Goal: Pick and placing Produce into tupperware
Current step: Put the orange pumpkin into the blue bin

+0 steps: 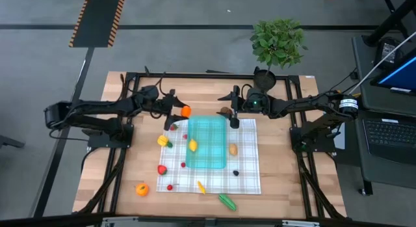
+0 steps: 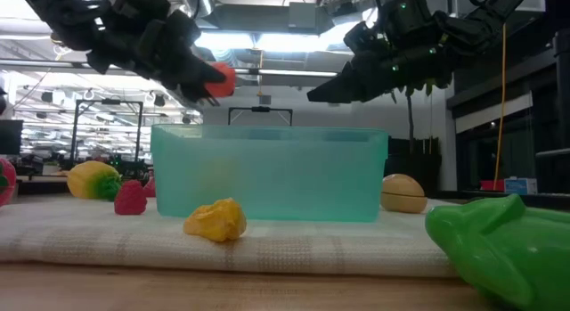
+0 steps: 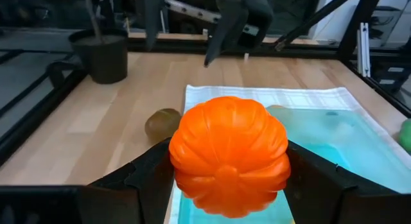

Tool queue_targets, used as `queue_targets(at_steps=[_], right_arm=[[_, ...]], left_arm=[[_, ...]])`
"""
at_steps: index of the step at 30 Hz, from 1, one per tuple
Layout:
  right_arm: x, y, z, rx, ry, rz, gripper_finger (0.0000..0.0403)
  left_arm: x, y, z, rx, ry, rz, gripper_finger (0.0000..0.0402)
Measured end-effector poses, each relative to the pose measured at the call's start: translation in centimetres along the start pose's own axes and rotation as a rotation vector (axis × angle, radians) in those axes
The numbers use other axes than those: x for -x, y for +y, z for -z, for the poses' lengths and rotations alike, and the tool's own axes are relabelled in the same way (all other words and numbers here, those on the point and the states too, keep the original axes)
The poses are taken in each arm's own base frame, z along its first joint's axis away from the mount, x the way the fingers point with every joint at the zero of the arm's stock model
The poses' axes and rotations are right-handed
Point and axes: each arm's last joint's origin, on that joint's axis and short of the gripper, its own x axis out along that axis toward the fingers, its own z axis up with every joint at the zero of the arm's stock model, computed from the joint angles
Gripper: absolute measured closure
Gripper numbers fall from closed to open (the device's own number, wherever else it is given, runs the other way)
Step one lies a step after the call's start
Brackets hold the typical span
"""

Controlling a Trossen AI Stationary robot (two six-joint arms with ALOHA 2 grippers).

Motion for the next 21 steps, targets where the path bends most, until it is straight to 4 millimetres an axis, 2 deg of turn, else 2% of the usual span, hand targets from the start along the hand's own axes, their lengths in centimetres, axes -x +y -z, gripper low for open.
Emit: queue_targets(at_steps=[6,10,15,21], right_arm=[[0.0,0.0,-0.1,-0.05,-0.012,-0.003,0.0111],[0.3,-0.1,-0.3,-0.073,-0.04,-0.105,0.0111],[1.8,-0.7,-1.1,-0.125,-0.059,-0.248,0.0111],[3.2,-0.6,-1.8,-0.12,-0.076,-0.272,0.0111]], left_arm=[[-1.3,-0.2,-1.2,-0.019,0.01,0.034,0.0165],[-2.4,-0.1,-1.5,-0.049,0.032,0.049,0.0165],[-3.5,0.3,-1.4,-0.043,0.059,0.051,0.0165],[-4.9,0.8,-2.0,-0.042,0.069,0.056,0.0165]])
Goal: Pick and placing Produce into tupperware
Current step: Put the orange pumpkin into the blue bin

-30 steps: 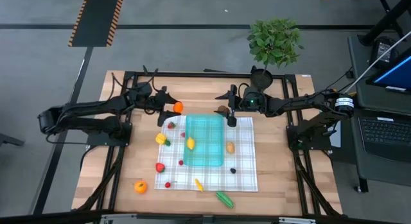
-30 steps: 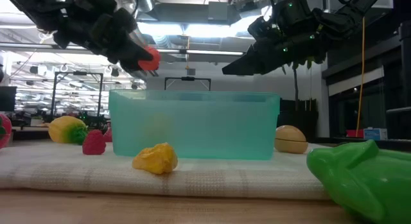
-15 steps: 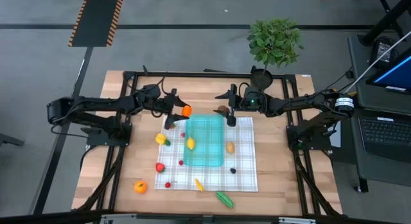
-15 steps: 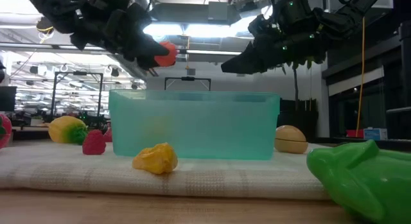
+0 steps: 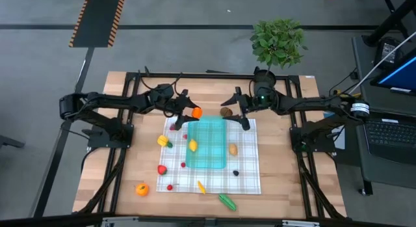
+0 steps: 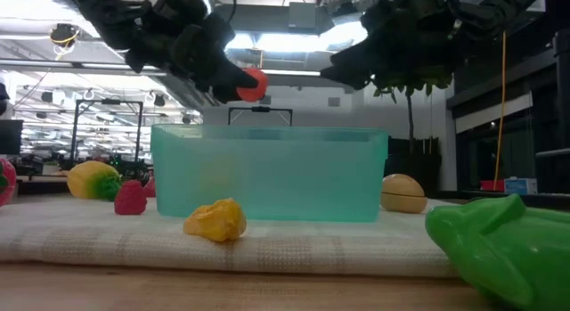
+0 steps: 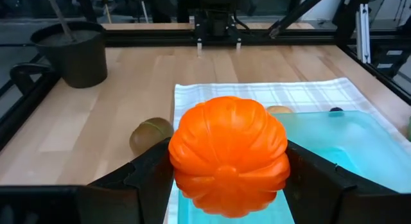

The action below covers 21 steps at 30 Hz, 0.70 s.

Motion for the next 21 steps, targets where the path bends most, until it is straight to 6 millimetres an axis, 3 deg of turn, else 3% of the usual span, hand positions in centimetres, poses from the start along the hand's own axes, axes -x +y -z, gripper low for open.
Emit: queue_targets(at_steps=[5,11,21], right_arm=[[2.1,1.1,1.4,0.038,-0.101,0.021,0.0111],[4.5,1.9,1.6,0.074,-0.183,0.053,0.0111],[4.9,2.1,1.9,0.083,-0.167,0.054,0.0111]], left_arm=[[-1.4,0.3,-0.3,-0.015,0.014,0.012,0.0165],[-2.8,0.4,-1.0,-0.012,0.031,0.014,0.0165],[-5.4,-1.1,-2.7,-0.055,0.359,-0.009,0.0165]])
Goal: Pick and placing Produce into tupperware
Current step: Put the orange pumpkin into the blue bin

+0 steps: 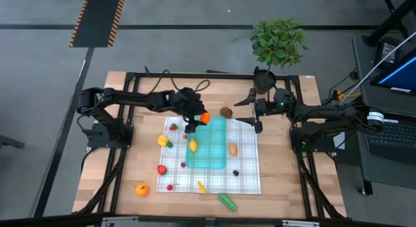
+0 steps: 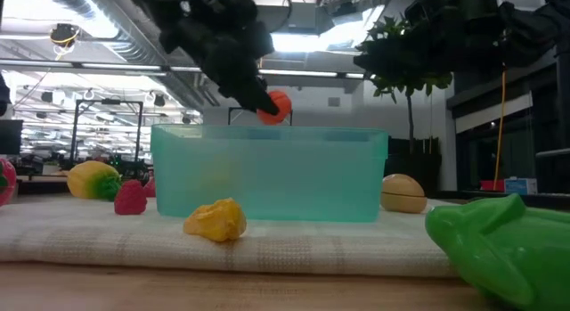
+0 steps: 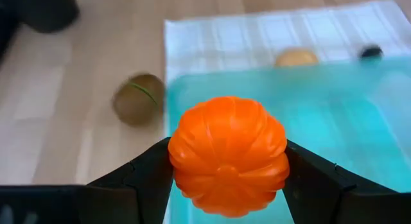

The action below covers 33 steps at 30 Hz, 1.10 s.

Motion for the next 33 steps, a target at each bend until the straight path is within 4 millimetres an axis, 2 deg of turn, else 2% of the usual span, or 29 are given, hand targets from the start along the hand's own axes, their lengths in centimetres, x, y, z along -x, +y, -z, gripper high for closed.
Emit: queue_targets(at_steps=[6,14,23,33], right_arm=[[0.0,0.0,0.0,-0.001,0.003,0.0,0.0111],[0.0,-0.1,0.1,-0.003,0.008,0.019,0.0111],[0.0,-0.1,0.1,-0.006,0.016,0.036,0.0111],[0.0,-0.1,0.2,-0.008,0.021,0.035,0.0111]], left_arm=[[0.1,-0.8,-0.6,-0.018,0.143,0.038,0.0165],[0.2,-1.6,-1.2,-0.062,0.173,0.035,0.0165],[-3.1,-1.3,0.7,-0.049,0.279,0.035,0.0165],[-5.4,-1.2,2.4,-0.036,0.355,0.056,0.0165]])
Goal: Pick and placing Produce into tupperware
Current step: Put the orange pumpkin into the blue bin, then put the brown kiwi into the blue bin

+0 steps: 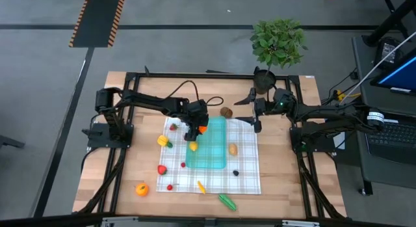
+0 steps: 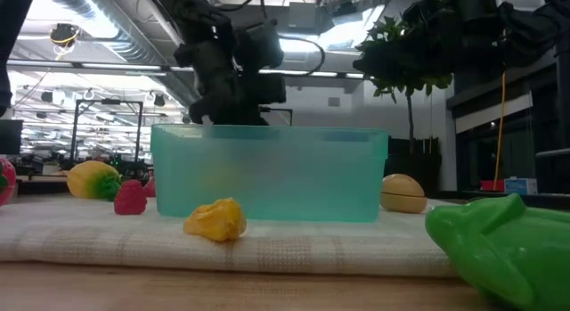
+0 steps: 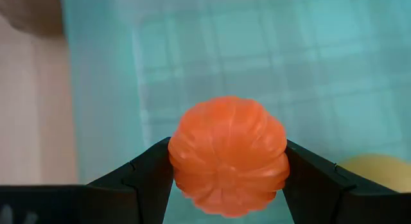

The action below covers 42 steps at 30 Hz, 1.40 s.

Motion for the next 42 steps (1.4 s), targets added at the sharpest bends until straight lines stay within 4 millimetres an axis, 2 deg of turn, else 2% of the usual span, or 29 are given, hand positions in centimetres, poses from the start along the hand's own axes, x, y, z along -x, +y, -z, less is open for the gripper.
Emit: queue_targets(at_steps=[3,10,17,21,26,33,42], right_arm=[[0.0,0.0,0.0,0.0,0.001,0.001,0.0111],[0.0,0.0,0.1,-0.004,0.013,0.011,0.0111],[0.0,0.0,0.2,-0.006,0.024,0.013,0.0111],[0.0,0.0,0.3,-0.012,0.03,0.012,0.0111],[0.0,0.1,0.6,-0.054,0.065,0.006,0.0111],[0.0,0.0,0.9,-0.063,0.092,0.031,0.0111],[-0.1,0.0,0.7,-0.056,0.077,0.036,0.0111]], left_arm=[[-0.6,0.0,0.2,0.003,0.018,0.006,0.0159],[-0.6,-0.1,0.1,-0.002,0.012,0.005,0.0133],[-0.6,-0.1,0.1,-0.002,0.013,0.005,0.0128],[0.1,0.0,0.0,0.031,0.001,-0.004,0.0128],[2.7,0.5,0.4,0.059,-0.009,-0.025,0.0127],[7.5,0.6,0.8,0.019,-0.207,-0.067,0.0127],[11.6,-1.1,4.4,-0.004,-0.417,-0.123,0.0126]])
